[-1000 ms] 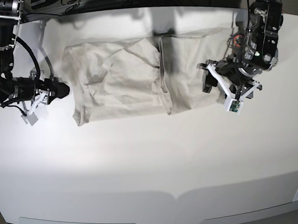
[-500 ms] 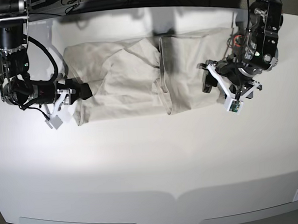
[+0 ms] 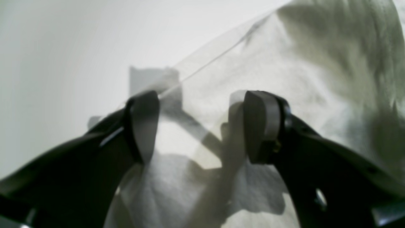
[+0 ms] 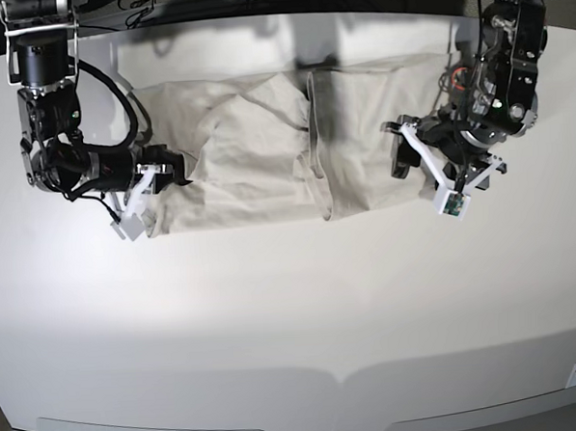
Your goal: Fold the T-shirt properly
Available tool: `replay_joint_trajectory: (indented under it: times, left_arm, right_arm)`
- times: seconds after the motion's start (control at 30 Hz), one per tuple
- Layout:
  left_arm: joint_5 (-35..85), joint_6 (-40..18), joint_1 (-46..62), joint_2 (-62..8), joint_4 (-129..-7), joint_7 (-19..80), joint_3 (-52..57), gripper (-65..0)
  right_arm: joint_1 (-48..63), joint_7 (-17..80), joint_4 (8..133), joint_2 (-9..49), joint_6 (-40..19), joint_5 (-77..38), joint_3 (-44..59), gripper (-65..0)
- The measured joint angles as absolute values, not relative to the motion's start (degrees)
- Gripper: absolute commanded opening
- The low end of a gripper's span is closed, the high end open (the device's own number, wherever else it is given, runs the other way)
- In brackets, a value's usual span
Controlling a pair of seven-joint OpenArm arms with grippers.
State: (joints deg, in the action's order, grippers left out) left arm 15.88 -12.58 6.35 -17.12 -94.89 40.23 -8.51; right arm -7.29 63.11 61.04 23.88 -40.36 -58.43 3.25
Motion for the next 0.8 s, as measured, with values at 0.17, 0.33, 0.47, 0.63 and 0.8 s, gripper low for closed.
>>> replay_joint_trajectory:
  times: [0.17,0.33,0.47,0.63,0.8]
  left_arm:
    - [15.88,-12.58,6.35,-17.12,-94.89,40.23,-8.51,-23.8]
    - [15.94,-12.16,6.35,-17.10,-94.89,40.23,-8.51,-23.8]
    - [15.86,-9.23,6.37,-17.15,-95.83,40.64,-8.51,-23.8]
    - [15.99,-8.84,6.35,-17.98,-97.14,40.77,-8.51,-23.8]
    - [16.08,-8.08,6.39,-18.59,-97.17,41.28,-8.51,-23.9]
  right_arm:
    - [-7.68,61.54,60.93,26.30,-40.36,-58.19,2.94,-65.0]
    - [-10.20,62.02,60.73,33.06,-39.72,-56.31,2.96,-65.0]
    - [-11.11,63.07,60.73,36.67,-39.68,-59.05,3.01,-65.0]
    - [-11.00,69.45,63.99,36.93,-39.70,-67.33,2.96,-65.0]
    - [-8.10,72.29,76.16,31.20,-39.70,-67.48,3.01,-65.0]
